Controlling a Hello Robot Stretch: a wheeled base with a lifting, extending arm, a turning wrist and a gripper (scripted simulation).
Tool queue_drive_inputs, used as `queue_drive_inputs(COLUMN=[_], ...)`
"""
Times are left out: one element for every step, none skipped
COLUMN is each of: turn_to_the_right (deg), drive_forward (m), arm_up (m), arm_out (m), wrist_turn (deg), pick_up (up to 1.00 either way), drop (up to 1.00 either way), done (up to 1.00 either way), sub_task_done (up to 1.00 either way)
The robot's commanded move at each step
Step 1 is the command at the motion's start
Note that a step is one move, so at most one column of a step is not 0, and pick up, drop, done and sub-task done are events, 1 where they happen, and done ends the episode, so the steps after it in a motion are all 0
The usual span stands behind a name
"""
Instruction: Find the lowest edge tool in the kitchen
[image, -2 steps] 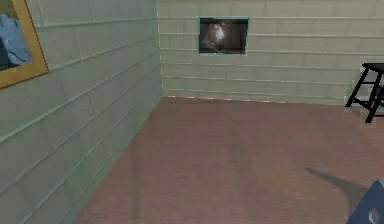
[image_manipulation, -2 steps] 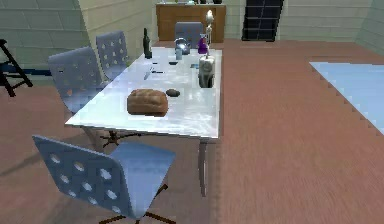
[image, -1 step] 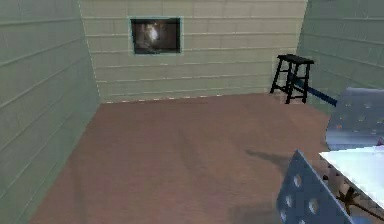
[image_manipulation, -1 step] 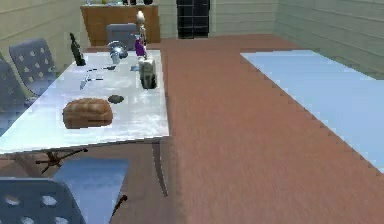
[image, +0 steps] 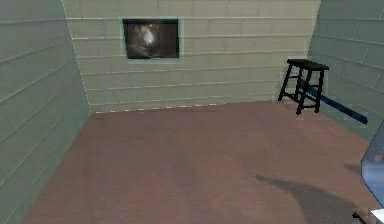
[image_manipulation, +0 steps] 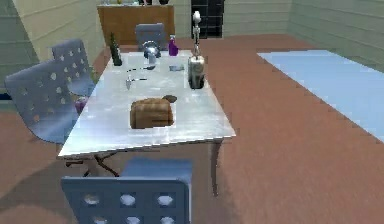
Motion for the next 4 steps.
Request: queue_drive_inputs(turn_to_the_right=[-21.0, 0.0, 45.0, 9.0], drive_forward=[0.00, 0.50, 0.00, 0.00], arm_up=[0.00, 0.00, 0.00, 0.00], arm_out=[0.00, 0.00, 0.00, 0.00], wrist_turn=[0.0, 0.0, 0.0, 0.0], pick_up=[0.00, 0.00, 0.00, 0.00], drop=[0.00, 0.00, 0.00, 0.00], done=[0.00, 0.00, 0.00, 0.00], sub_task_done=[0.00, 0.00, 0.00, 0.00])
